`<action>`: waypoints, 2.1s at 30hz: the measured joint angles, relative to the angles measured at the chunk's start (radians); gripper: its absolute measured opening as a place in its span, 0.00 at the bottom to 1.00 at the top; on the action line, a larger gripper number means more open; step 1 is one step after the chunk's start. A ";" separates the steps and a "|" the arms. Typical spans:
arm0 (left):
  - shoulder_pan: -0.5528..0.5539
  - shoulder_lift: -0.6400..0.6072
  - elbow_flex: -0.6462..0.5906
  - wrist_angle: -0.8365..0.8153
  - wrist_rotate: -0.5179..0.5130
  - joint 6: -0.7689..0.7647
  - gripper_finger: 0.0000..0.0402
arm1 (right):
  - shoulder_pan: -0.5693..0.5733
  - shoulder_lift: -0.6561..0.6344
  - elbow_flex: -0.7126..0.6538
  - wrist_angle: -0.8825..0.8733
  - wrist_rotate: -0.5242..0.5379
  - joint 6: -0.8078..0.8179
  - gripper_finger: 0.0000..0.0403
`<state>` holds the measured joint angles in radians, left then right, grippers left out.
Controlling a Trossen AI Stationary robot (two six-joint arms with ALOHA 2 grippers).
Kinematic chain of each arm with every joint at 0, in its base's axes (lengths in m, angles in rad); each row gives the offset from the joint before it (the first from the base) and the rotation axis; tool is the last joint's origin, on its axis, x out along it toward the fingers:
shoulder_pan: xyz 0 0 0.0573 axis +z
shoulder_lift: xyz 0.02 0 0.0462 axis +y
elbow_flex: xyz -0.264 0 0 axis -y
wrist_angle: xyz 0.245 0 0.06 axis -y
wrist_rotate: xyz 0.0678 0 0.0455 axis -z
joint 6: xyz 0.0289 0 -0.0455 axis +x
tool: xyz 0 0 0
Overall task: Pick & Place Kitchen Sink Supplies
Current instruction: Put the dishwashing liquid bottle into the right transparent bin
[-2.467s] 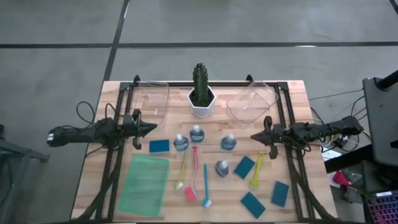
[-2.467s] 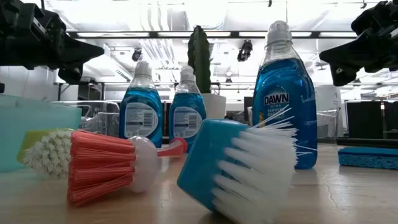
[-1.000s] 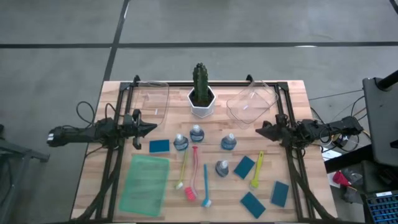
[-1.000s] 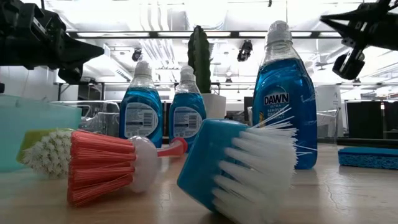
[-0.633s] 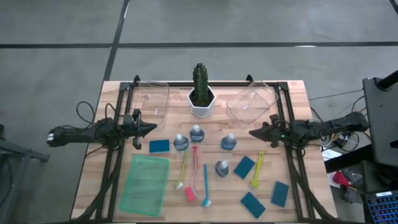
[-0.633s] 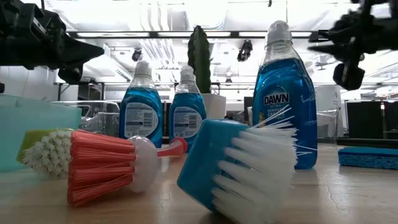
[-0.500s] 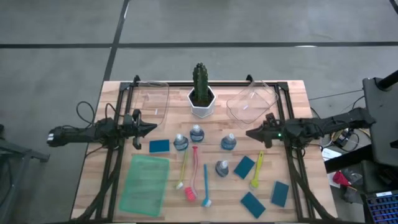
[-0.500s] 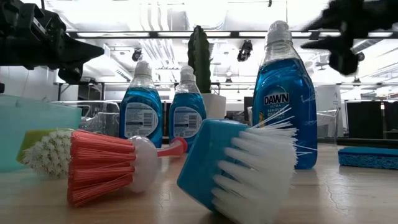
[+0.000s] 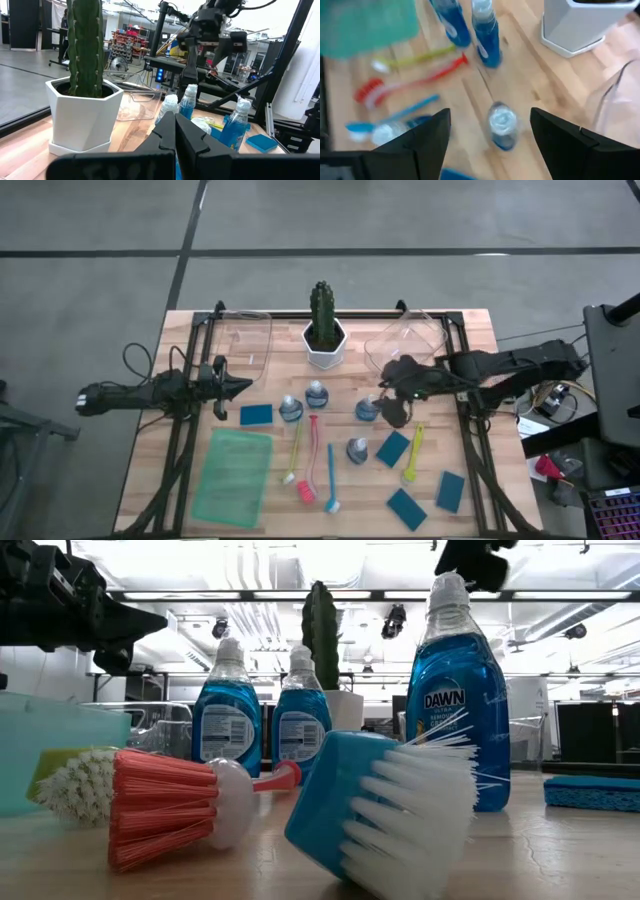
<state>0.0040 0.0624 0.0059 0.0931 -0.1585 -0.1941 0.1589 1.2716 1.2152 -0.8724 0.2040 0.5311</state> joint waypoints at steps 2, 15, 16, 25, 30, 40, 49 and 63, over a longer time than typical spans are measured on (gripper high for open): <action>0.000 0.000 0.000 0.000 0.000 0.000 0.00 | -0.014 0.068 0.084 -0.089 -0.004 -0.063 0.65; -0.001 0.000 0.000 -0.001 0.000 0.000 0.00 | -0.116 0.292 0.240 -0.262 -0.206 -0.350 0.61; -0.001 0.000 0.000 -0.001 0.000 0.000 0.00 | -0.119 0.296 0.234 -0.268 -0.210 -0.361 0.61; 0.000 0.000 0.000 -0.002 0.000 0.000 0.00 | -0.142 0.327 0.191 -0.247 -0.215 -0.428 0.59; 0.000 0.000 0.000 -0.006 0.000 0.000 0.00 | -0.139 0.347 0.169 -0.223 -0.216 -0.430 0.57; 0.000 0.000 0.000 -0.007 0.000 0.000 0.00 | -0.140 0.332 0.157 -0.197 -0.213 -0.394 0.51; 0.000 0.000 0.000 -0.014 0.000 0.000 0.00 | -0.140 0.332 0.157 -0.196 -0.213 -0.381 0.35; -0.001 0.000 0.000 -0.014 0.000 0.000 0.00 | -0.146 0.326 0.188 -0.217 -0.202 -0.355 0.35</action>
<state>0.0032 0.0624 0.0059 0.0792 -0.1585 -0.1940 0.0126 1.5973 1.4029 -1.0897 0.0025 0.1760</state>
